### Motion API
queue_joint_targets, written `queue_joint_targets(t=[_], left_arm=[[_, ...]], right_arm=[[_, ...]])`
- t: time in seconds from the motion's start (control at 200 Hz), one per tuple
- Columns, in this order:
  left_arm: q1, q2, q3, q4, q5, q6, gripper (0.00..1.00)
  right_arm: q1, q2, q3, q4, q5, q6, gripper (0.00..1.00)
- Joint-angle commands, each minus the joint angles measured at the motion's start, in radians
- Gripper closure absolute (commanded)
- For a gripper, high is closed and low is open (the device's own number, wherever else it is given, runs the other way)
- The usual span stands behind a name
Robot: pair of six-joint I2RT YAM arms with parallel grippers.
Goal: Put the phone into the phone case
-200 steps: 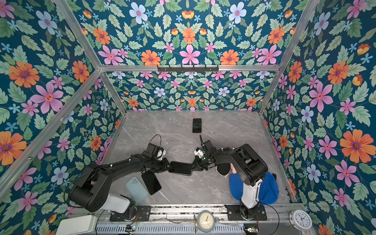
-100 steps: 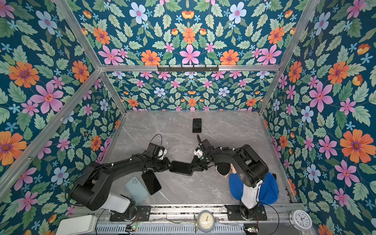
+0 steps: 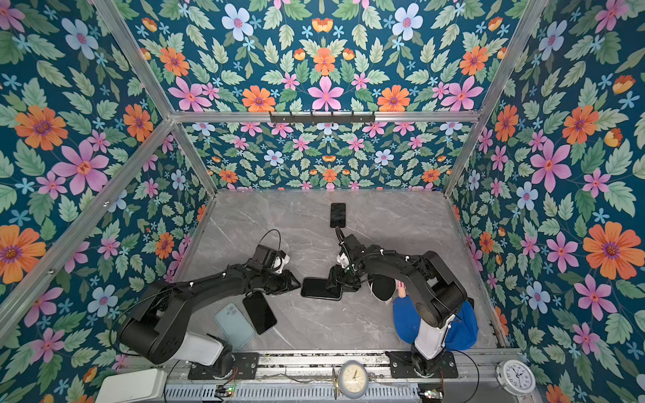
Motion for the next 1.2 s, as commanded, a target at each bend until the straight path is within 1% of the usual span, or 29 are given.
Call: queue_joint_targets(t=[0.0, 0.135, 0.255, 0.335, 0.48, 0.6, 0.71, 0.985, 1.055, 1.195], left_arm=[[0.0, -0.006, -0.001, -0.006, 0.007, 0.017, 0.63], [0.0, -0.021, -0.011, 0.009, 0.022, 0.006, 0.62], [-0.002, -0.036, -0.023, 0.024, 0.036, -0.009, 0.61], [-0.004, -0.043, -0.02, 0.025, 0.043, -0.014, 0.6], [-0.012, -0.043, -0.008, 0.024, 0.047, -0.013, 0.6], [-0.021, -0.038, -0.001, 0.024, 0.053, -0.011, 0.6], [-0.029, -0.032, 0.002, 0.029, 0.06, -0.011, 0.59], [-0.04, -0.019, 0.013, 0.03, 0.053, -0.01, 0.59], [-0.041, -0.017, 0.013, 0.03, 0.051, -0.01, 0.59], [-0.046, -0.017, 0.016, 0.031, 0.051, -0.013, 0.59]], right_arm=[[0.0, -0.002, 0.017, -0.106, 0.088, -0.031, 0.34], [0.0, -0.009, 0.044, -0.147, 0.108, -0.034, 0.32], [0.0, -0.035, 0.062, -0.176, 0.086, -0.021, 0.31], [0.001, -0.053, 0.074, -0.192, 0.085, -0.02, 0.26], [-0.001, -0.017, 0.117, -0.279, 0.125, -0.037, 0.24], [0.002, -0.019, 0.105, -0.251, 0.113, -0.033, 0.19], [0.001, -0.014, 0.119, -0.287, 0.149, -0.045, 0.17], [0.012, 0.051, 0.203, -0.446, 0.292, -0.074, 0.12], [0.029, 0.062, 0.227, -0.47, 0.333, -0.077, 0.12], [0.057, 0.084, 0.263, -0.481, 0.363, -0.078, 0.13]])
